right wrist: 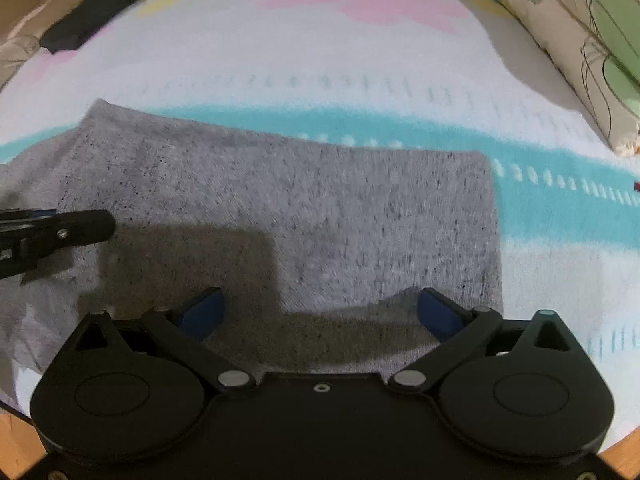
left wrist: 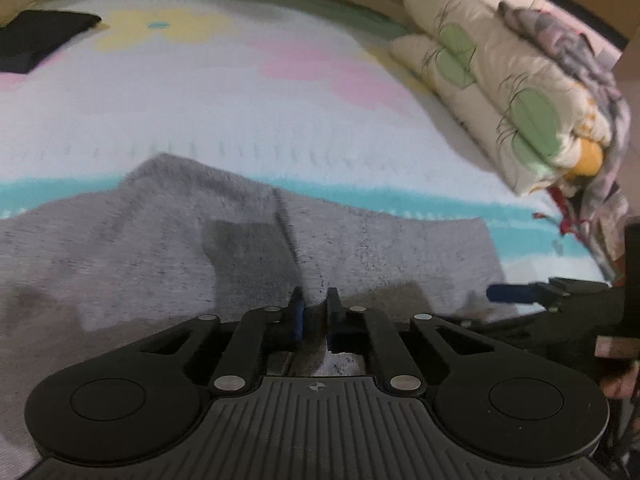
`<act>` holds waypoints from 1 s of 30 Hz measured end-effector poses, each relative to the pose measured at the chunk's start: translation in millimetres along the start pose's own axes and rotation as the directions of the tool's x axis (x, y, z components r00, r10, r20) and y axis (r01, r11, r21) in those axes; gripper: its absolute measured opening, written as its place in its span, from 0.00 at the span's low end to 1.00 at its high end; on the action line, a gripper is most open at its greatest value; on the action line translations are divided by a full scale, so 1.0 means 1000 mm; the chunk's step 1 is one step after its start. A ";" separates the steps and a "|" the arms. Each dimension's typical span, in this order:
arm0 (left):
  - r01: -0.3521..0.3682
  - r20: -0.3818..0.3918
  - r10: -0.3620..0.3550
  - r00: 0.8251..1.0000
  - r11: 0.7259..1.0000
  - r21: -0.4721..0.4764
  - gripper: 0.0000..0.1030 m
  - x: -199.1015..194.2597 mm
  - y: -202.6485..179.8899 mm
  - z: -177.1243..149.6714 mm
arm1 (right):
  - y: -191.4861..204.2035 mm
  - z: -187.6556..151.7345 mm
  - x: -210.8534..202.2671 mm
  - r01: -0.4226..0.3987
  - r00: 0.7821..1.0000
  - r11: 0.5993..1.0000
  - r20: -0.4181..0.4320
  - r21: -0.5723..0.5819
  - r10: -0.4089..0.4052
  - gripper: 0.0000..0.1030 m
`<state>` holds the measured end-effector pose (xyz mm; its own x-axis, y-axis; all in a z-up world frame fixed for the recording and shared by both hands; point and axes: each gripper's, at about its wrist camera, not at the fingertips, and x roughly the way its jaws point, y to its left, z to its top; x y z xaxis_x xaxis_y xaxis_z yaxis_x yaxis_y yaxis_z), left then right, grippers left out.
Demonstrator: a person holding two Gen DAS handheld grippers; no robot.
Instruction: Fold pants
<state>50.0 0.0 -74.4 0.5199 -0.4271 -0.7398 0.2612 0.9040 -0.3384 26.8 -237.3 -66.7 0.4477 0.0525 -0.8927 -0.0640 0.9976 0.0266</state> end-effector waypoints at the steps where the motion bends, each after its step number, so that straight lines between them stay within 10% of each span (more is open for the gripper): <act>1: -0.005 0.006 0.005 1.000 1.000 0.001 0.08 -0.004 0.002 -0.001 | 0.000 0.000 -0.006 -0.006 1.000 1.000 0.028 -0.004 0.006 0.95; 10: -0.005 -0.110 -0.013 0.994 0.986 -0.167 0.06 0.018 0.042 -0.007 | -0.003 0.020 -0.021 0.078 0.986 0.997 0.145 0.014 -0.079 0.95; 15: 0.089 -0.128 -0.129 0.983 0.956 -0.280 0.36 0.021 0.053 -0.009 | -0.011 0.020 -0.011 0.083 0.991 0.995 0.100 0.052 -0.088 0.95; 23: 0.051 -0.121 -0.052 0.991 0.999 -0.005 0.55 0.025 0.014 -0.018 | -0.012 0.018 -0.005 0.054 0.996 0.997 0.063 0.046 -0.057 0.95; 30: 0.085 -0.103 -0.088 0.991 0.996 -0.035 0.61 0.044 0.009 -0.008 | -0.013 0.017 -0.008 0.041 0.995 0.998 0.085 0.046 -0.045 0.95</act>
<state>68.9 -10.6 -114.6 0.4081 -0.5011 -0.7631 0.2759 0.8645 -0.4201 39.2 -249.6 -51.9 0.5239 0.0116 -0.8517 -0.0046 0.9999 0.0108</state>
